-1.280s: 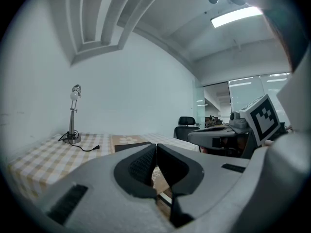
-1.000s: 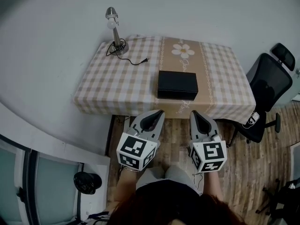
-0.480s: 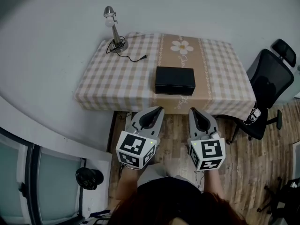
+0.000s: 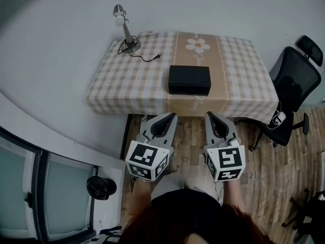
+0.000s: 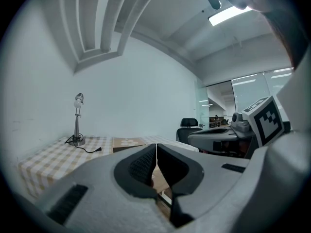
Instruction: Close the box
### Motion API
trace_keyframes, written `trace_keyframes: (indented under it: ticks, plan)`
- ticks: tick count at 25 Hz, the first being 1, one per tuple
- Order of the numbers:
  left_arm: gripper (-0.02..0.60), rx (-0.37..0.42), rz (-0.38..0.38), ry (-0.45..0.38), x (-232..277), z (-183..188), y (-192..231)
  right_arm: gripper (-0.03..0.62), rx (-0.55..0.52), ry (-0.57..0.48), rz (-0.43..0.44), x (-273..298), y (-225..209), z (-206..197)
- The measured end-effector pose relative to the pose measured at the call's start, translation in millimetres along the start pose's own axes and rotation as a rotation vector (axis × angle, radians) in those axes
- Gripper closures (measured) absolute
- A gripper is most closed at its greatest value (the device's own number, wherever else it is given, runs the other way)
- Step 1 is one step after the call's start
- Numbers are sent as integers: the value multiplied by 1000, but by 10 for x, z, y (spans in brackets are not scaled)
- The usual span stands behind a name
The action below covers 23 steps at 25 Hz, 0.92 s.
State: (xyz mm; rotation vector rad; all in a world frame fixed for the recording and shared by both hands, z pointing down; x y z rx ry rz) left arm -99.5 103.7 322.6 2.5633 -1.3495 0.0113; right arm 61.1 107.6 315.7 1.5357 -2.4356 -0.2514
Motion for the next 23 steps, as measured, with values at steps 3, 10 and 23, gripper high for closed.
trace_keyframes:
  ticks: [3,10,23]
  plan:
    - [554,-1,5,-2,-53,-17,-57,577,2,-2,3,-79,10,-8]
    - [554,2,23,-1,-187,-88,-184,577,-1,-3,12,-236,30,-28]
    - [554,11,36,-10,-353,-144,-312,577,-11,0,30,-379,90,-57]
Point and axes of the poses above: the fingertips, and each gripper's own axes: x forward along the fingers, y to its left, z out of its top, the point moved 6 cm from there along -x, backward along the fingers, and after that the axes turned 11 degrees about -x, right-handed, at the moved point
